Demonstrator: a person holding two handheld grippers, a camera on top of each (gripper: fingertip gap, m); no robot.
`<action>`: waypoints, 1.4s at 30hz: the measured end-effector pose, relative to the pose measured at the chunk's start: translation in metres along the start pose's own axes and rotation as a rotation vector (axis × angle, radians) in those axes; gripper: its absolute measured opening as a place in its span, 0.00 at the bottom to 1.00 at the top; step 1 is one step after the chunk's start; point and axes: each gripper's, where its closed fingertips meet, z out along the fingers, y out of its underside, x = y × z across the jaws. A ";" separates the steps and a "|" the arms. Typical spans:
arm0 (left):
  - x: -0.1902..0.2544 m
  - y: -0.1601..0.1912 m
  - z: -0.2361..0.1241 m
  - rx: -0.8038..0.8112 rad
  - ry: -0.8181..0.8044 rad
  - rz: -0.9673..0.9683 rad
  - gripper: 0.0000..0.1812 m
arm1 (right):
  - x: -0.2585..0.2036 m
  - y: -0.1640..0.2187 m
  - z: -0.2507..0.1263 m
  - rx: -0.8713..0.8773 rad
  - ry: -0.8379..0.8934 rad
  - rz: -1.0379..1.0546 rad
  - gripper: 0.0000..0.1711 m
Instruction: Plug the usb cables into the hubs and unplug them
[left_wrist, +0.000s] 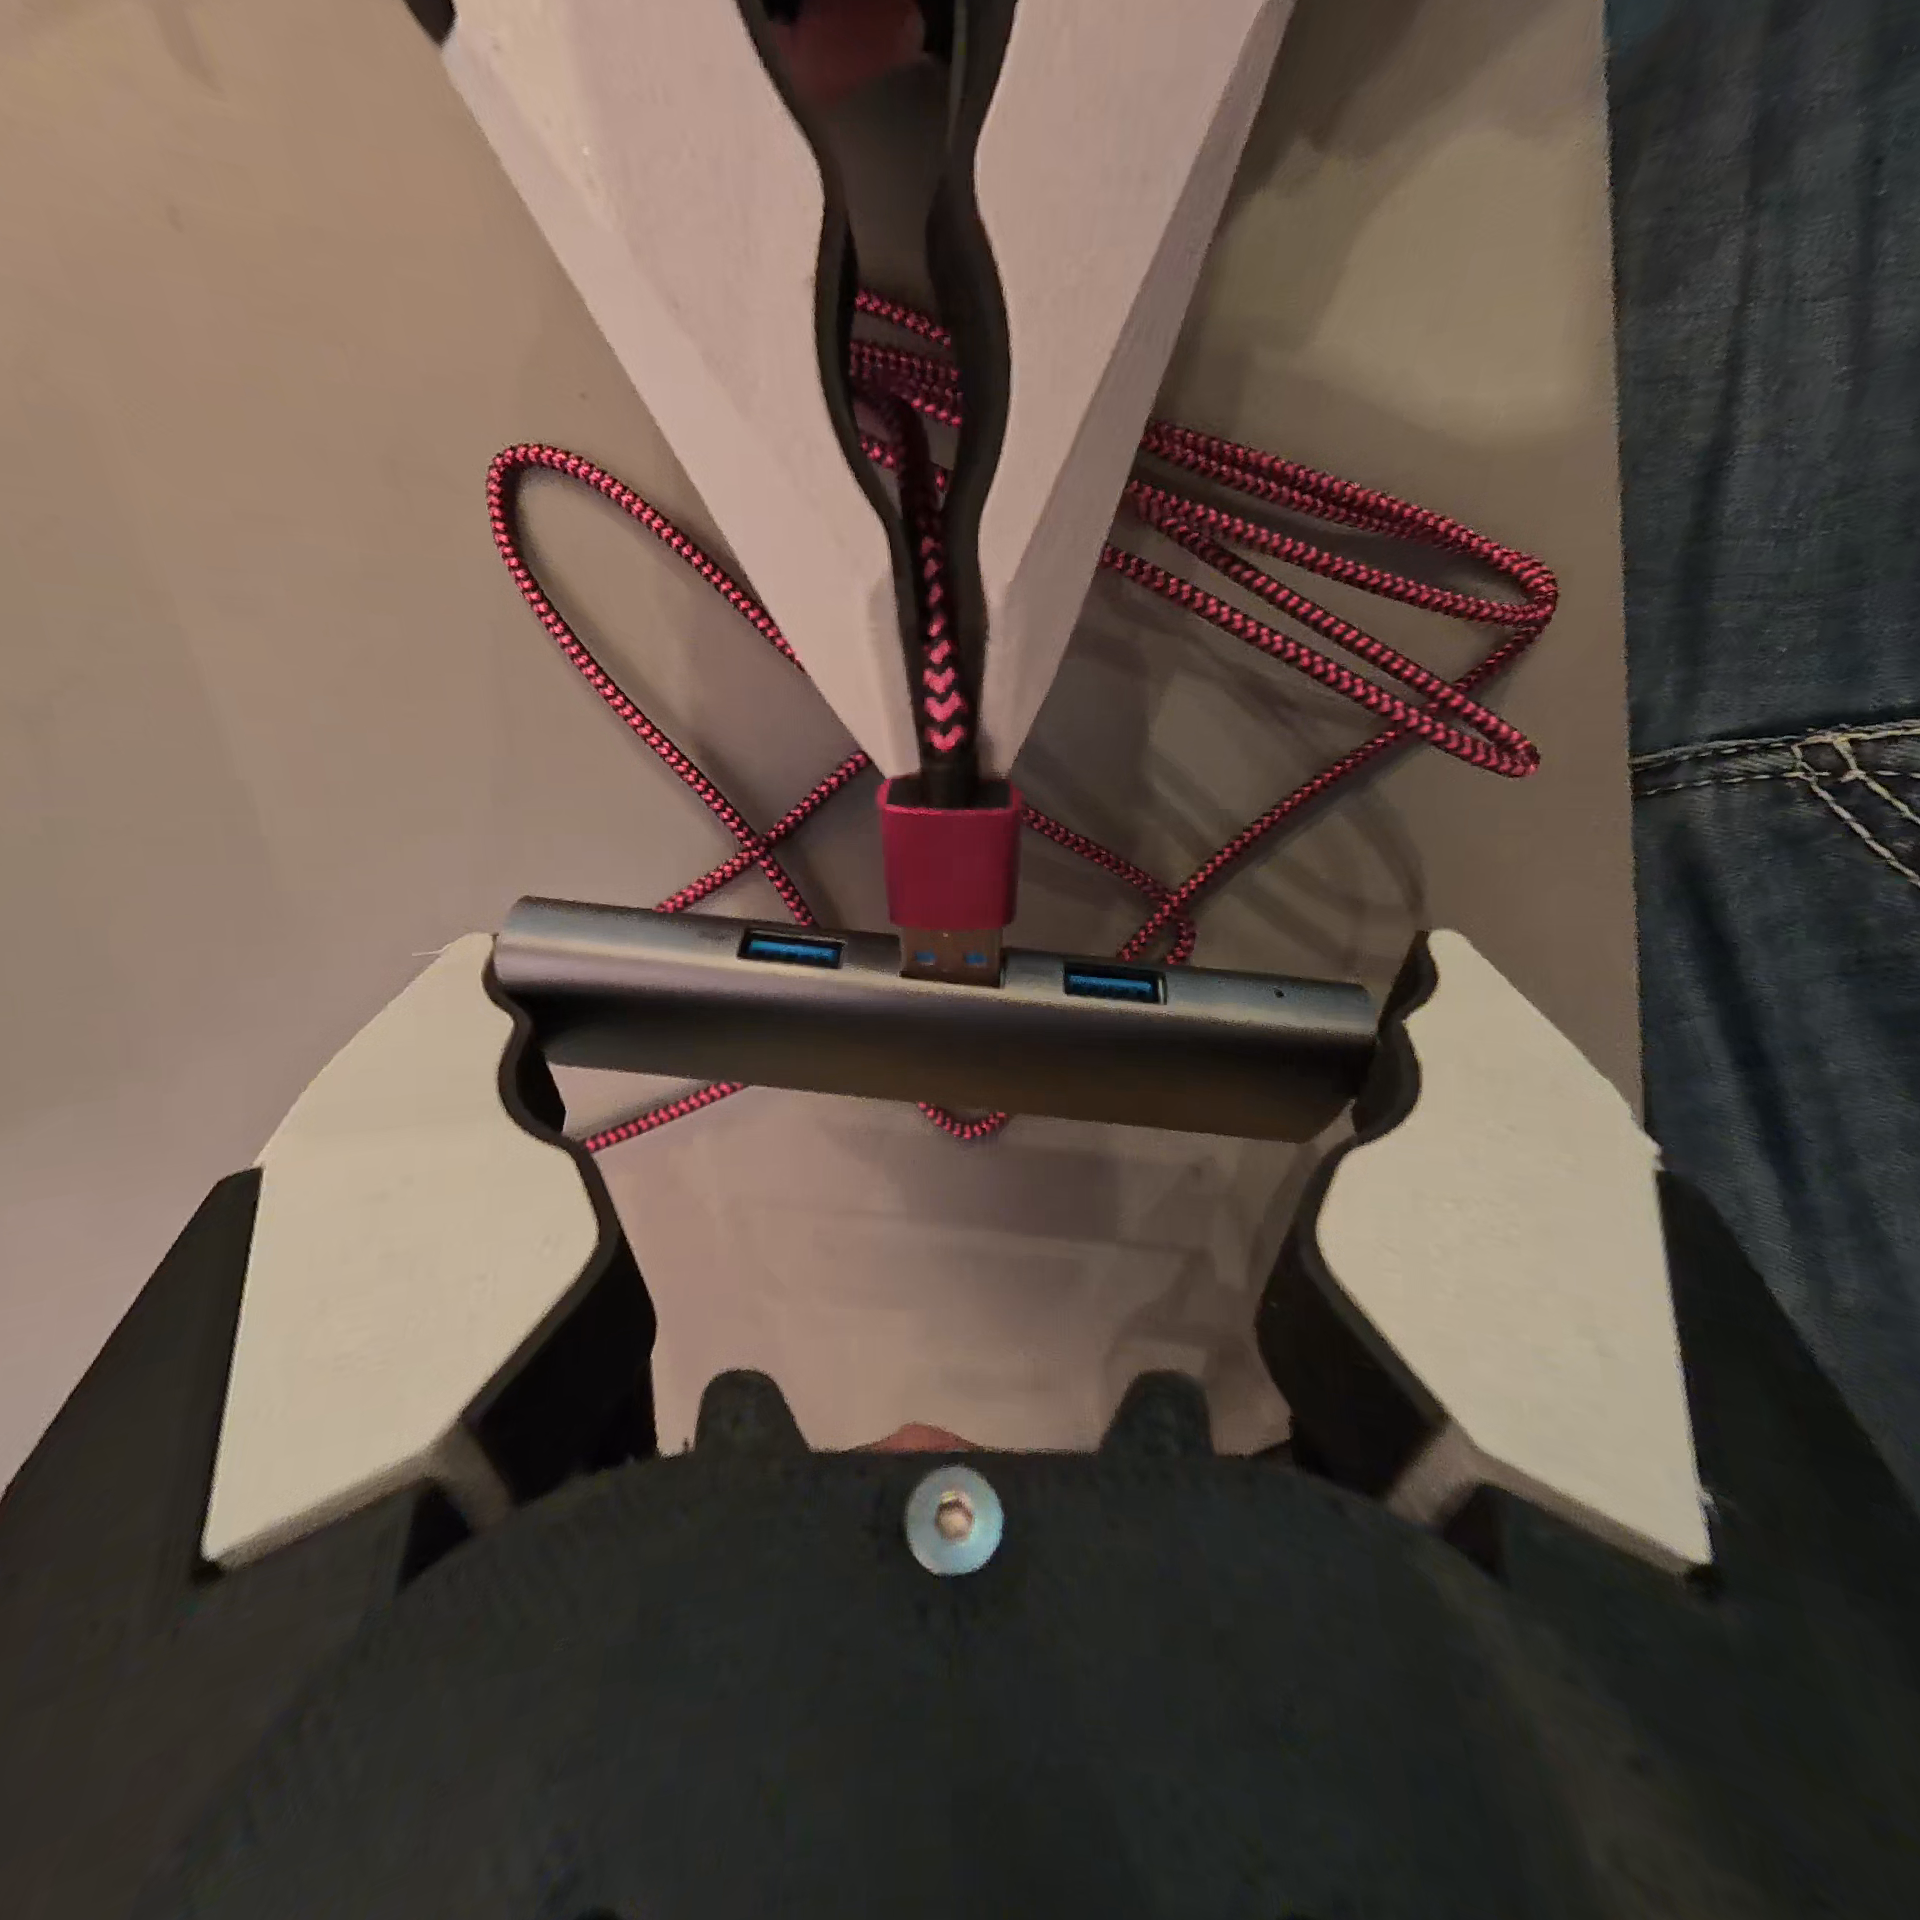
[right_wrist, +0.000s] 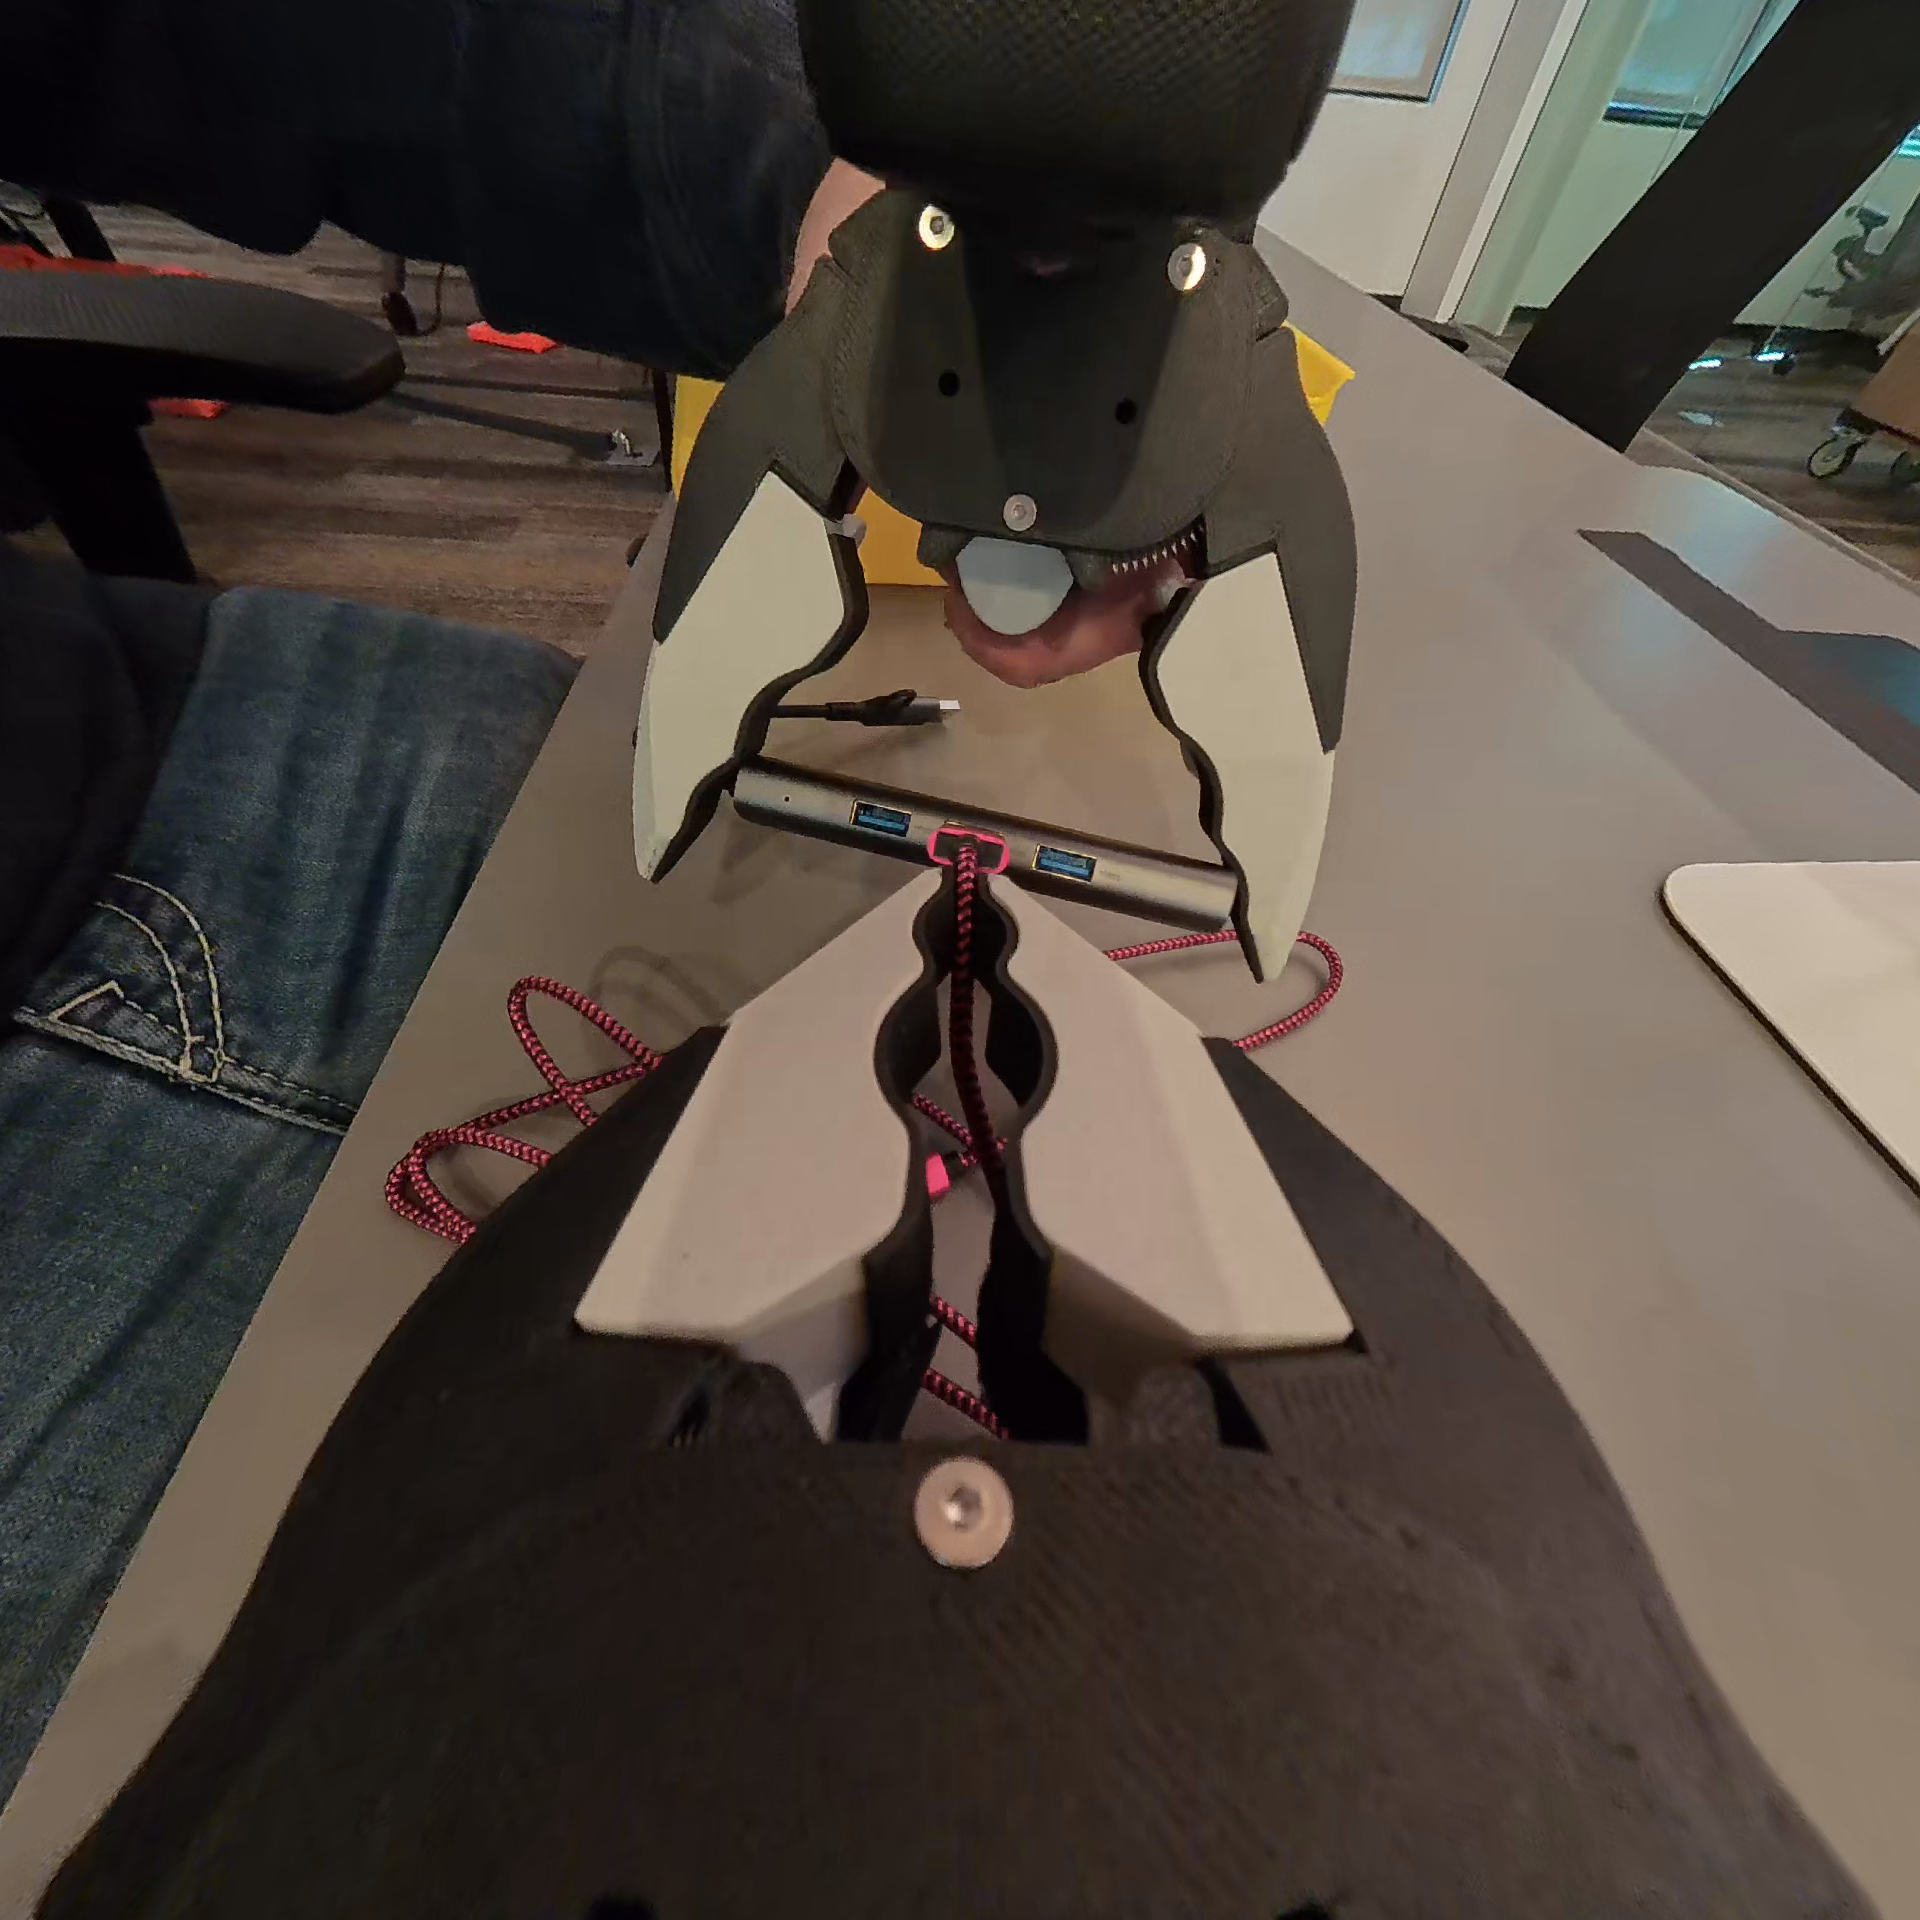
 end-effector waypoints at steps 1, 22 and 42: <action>-0.002 0.000 0.000 0.002 -0.016 0.004 0.81 | 0.001 0.000 0.000 0.000 0.003 0.000 0.00; -0.008 -0.004 0.000 -0.038 -0.130 -0.076 0.80 | 0.004 -0.001 0.004 -0.043 0.068 -0.040 0.08; -0.013 -0.016 -0.013 0.020 -0.178 -0.093 0.78 | 0.006 -0.008 0.000 0.011 0.093 -0.044 0.08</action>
